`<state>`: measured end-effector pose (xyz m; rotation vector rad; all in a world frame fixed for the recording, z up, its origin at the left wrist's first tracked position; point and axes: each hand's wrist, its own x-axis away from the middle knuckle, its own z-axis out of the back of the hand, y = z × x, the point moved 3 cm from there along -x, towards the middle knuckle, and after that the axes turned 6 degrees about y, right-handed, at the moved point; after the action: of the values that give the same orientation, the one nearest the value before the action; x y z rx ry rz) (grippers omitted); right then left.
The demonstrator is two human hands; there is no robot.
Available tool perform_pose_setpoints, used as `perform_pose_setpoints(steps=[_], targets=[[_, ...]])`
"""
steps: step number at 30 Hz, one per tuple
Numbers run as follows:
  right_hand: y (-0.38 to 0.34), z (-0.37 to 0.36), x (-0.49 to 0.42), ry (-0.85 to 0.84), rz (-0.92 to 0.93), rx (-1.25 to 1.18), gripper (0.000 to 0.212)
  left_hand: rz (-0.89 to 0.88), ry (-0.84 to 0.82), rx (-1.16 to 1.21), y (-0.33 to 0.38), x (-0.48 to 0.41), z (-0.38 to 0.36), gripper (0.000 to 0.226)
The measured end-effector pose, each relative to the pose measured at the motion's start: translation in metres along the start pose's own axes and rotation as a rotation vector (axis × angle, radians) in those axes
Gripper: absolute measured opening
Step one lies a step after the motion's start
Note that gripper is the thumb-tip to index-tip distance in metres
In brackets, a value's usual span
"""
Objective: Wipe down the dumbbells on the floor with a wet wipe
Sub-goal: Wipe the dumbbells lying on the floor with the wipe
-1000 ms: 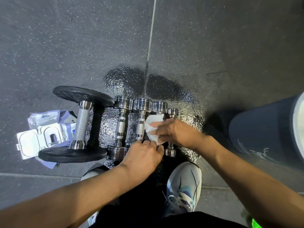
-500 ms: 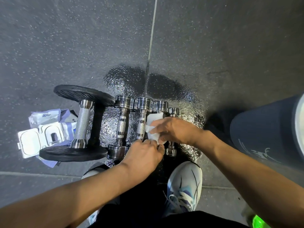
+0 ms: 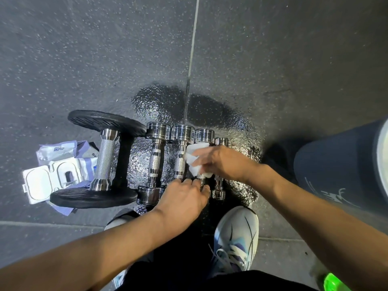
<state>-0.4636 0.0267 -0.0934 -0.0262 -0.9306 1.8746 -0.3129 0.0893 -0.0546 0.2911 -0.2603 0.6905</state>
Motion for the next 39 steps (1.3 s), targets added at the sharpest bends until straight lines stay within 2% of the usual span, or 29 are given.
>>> perform_pose_setpoints(steps=[4, 7, 9, 11, 13, 15, 16, 17, 18, 19, 21, 25, 28, 31, 33, 36, 39], targets=[[-0.002, -0.024, 0.011, -0.097, 0.070, 0.061, 0.028, -0.033, -0.089, -0.030, -0.001, 0.004, 0.000, 0.046], [-0.002, -0.019, 0.015, -0.167, 0.144, 0.096, 0.033, -0.032, -0.041, -0.027, -0.001, 0.003, 0.001, 0.045], [-0.001, -0.011, 0.010, -0.102, 0.165, 0.154, 0.038, -0.007, -0.028, 0.008, 0.001, 0.002, 0.000, 0.049], [0.002, -0.010, 0.006, 0.096, 0.100, 0.106, 0.045, -0.022, -0.010, 0.008, 0.001, 0.003, 0.002, 0.049], [-0.009, -0.011, 0.014, 0.233, 0.029, 0.218, 0.047, -0.050, -0.062, -0.005, -0.001, 0.003, -0.002, 0.042], [-0.024, -0.028, 0.025, 0.154, 0.135, 0.481, 0.054, -0.045, -0.082, 0.002, -0.001, 0.002, 0.000, 0.030], [-0.031, -0.034, 0.031, 0.104, 0.201, 0.564, 0.050, -0.049, -0.094, 0.019, -0.001, 0.002, 0.001, 0.026], [-0.032, -0.038, 0.034, 0.058, 0.233, 0.604, 0.047, -0.052, -0.095, 0.025, 0.000, 0.002, 0.002, 0.025], [-0.030, -0.034, 0.034, 0.084, 0.277, 0.588, 0.048, -0.058, -0.084, 0.026, 0.001, 0.003, 0.003, 0.027], [-0.024, -0.028, 0.030, 0.107, 0.272, 0.492, 0.048, -0.050, -0.055, 0.026, 0.000, 0.003, 0.003, 0.031], [-0.018, -0.014, 0.020, 0.178, 0.158, 0.345, 0.043, -0.024, -0.020, 0.001, 0.000, 0.004, 0.004, 0.040], [-0.018, 0.007, 0.014, 0.290, -0.005, 0.280, 0.032, -0.011, -0.001, 0.033, 0.000, 0.001, 0.002, 0.051], [-0.018, 0.022, 0.009, 0.450, -0.085, 0.338, 0.036, -0.006, 0.000, 0.040, 0.001, 0.001, 0.002, 0.052], [-0.016, 0.023, -0.003, 0.321, -0.088, 0.616, 0.046, -0.004, -0.033, 0.037, 0.000, 0.001, 0.002, 0.052], [-0.008, 0.024, -0.012, 0.243, -0.183, 0.632, 0.046, -0.005, -0.048, 0.021, 0.001, 0.000, 0.002, 0.052], [-0.005, 0.030, -0.020, 0.279, -0.238, 0.549, 0.046, -0.003, -0.066, 0.022, 0.000, 0.000, 0.000, 0.053], [-0.004, 0.035, -0.024, 0.247, -0.272, 0.538, 0.047, 0.005, -0.064, 0.018, -0.001, 0.000, 0.000, 0.054]])
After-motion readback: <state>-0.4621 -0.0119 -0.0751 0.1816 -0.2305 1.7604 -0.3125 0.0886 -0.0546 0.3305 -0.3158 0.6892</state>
